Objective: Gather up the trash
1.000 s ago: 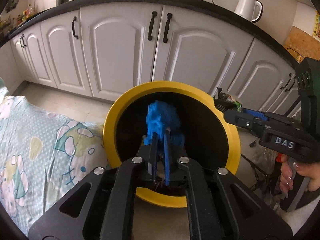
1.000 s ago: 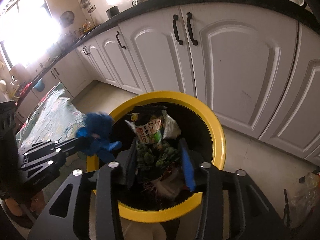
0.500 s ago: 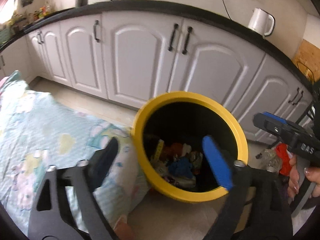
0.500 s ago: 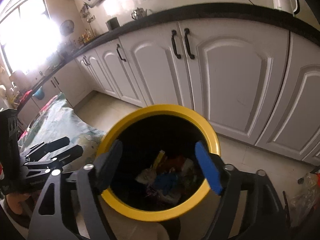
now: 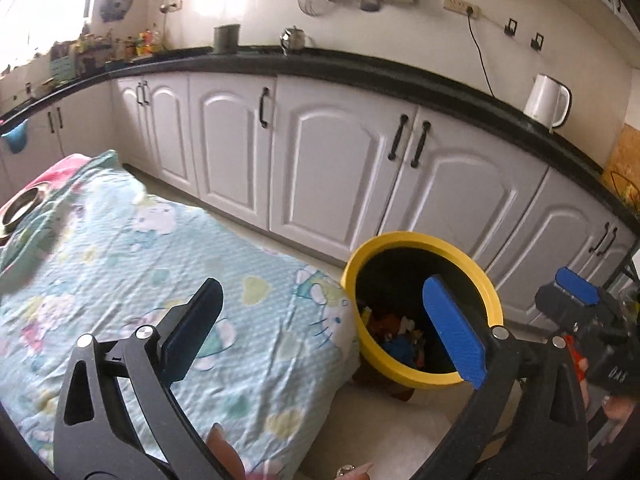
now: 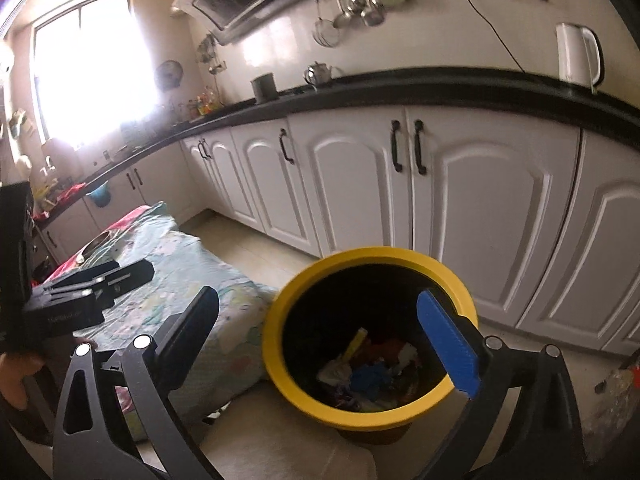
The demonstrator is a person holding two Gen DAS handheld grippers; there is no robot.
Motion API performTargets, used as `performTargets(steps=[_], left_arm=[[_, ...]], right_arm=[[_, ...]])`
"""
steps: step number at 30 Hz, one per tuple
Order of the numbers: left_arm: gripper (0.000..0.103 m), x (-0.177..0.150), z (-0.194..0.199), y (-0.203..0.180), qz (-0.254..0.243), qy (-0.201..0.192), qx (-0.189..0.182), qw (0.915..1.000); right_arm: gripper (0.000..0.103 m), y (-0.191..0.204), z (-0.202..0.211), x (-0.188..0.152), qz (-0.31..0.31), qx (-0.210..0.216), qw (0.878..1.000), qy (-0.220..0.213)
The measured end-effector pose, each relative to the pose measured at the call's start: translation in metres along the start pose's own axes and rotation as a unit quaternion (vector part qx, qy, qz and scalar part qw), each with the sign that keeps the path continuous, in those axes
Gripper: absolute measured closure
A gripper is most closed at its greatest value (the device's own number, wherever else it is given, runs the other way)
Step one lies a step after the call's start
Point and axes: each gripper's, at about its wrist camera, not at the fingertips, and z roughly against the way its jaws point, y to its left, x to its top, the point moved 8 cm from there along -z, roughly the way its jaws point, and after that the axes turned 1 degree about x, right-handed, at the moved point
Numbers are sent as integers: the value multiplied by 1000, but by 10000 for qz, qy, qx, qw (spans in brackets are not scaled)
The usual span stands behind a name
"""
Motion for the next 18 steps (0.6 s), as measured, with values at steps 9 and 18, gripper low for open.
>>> performTargets(steps=[9, 18], left_arm=[[11, -15, 51, 19, -25, -462, 375, 9982], [11, -37, 88, 22, -236, -1071, 643, 9919]], right_arm=[[6, 28, 26, -11, 187, -70, 9986, -481], [6, 52, 51, -25, 469, -160, 9914, -1210]])
